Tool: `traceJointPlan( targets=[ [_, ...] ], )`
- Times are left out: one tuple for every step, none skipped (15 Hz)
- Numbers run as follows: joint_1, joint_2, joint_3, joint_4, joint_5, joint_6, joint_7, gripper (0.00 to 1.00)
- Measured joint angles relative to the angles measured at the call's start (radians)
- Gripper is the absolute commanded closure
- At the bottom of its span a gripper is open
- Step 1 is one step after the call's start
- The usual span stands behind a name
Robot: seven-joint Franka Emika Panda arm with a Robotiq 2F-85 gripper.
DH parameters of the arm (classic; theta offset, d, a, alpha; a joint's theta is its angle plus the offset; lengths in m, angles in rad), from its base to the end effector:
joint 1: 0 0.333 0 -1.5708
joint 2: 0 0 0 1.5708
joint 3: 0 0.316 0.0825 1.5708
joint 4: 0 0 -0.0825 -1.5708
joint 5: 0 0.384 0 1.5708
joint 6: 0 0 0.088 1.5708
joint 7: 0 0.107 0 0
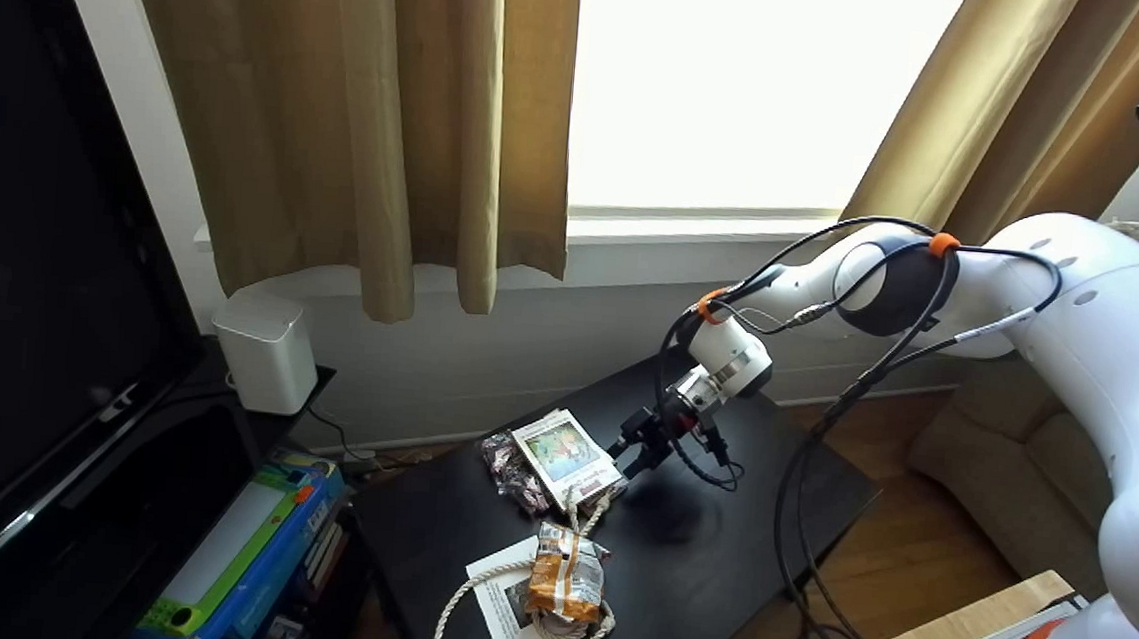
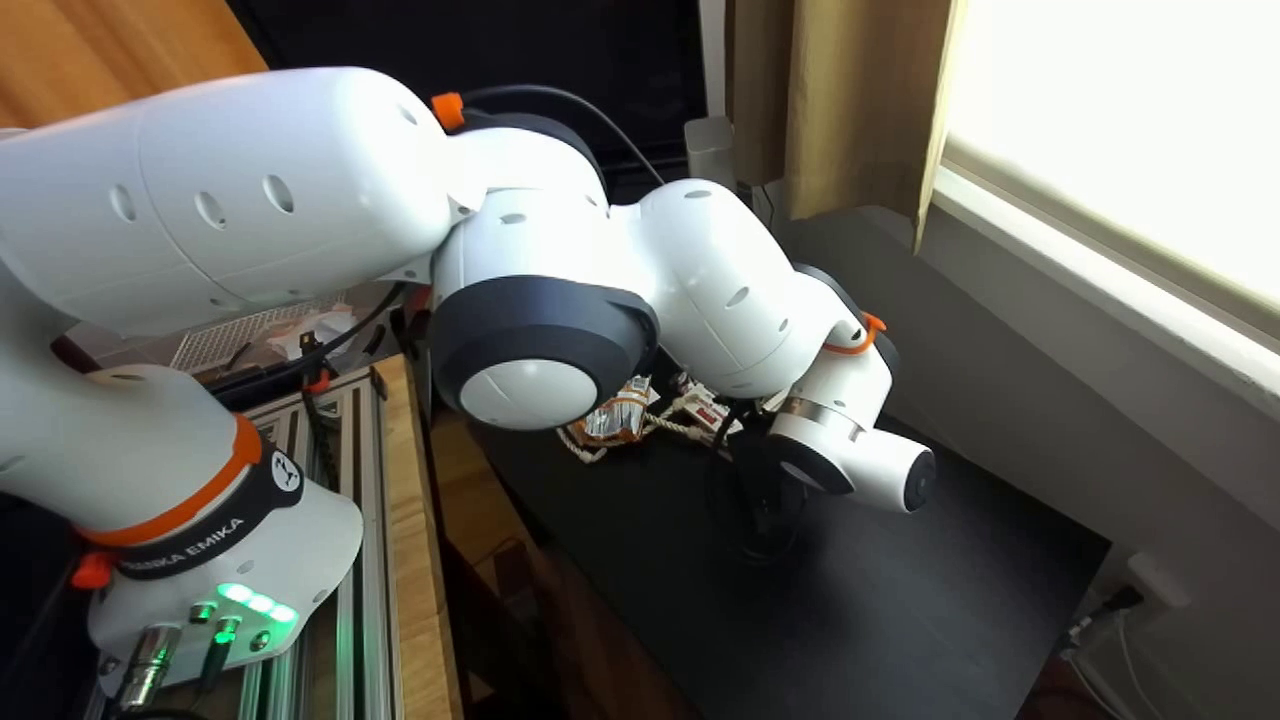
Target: Move one book to the right
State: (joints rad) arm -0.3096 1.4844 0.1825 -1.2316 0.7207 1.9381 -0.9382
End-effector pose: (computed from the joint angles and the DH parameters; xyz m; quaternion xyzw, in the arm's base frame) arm 0.5745 -0.0329 -0.1514 -0.8621 -0.0679 0.1128 0.4893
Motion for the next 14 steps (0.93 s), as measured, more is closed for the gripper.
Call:
traceJointPlan(
  targets=[
    [0.002, 0.0, -0.001, 0.002, 0.0, -0.012, 0.0, 0.05],
    [0.002, -0.001, 0.0, 0.002, 0.0, -0.019, 0.0, 0.02],
    [0.002, -0.001, 0.001, 0.002, 0.0, -0.02, 0.0, 0.02],
    [0.002, -0.001, 0.001, 0.002, 0.0, -0.02, 0.0, 0.02],
    [0.001, -0.001, 0.002, 0.002, 0.0, -0.02, 0.0, 0.0],
    [0.001, -0.001, 0.002, 0.002, 0.0, -0.02, 0.0, 0.0],
    [0.001, -0.001, 0.002, 0.002, 0.0, -0.02, 0.0, 0.0],
    [0.001, -0.001, 0.001, 0.003, 0.0, -0.015, 0.011, 0.0],
    [0.001, -0.001, 0.001, 0.004, 0.002, -0.009, 0.024, 0.0],
    [0.001, -0.001, 0.001, 0.004, 0.003, 0.002, 0.035, 0.0],
    [0.001, -0.001, 0.002, 0.006, 0.004, 0.007, 0.042, 0.0],
    [0.001, -0.001, 0.002, 0.008, 0.005, 0.013, 0.05, 0.0],
    [0.001, -0.001, 0.003, 0.01, 0.005, 0.02, 0.057, 0.0],
    [0.001, -0.001, 0.003, 0.013, 0.005, 0.024, 0.066, 0.0]
  ],
)
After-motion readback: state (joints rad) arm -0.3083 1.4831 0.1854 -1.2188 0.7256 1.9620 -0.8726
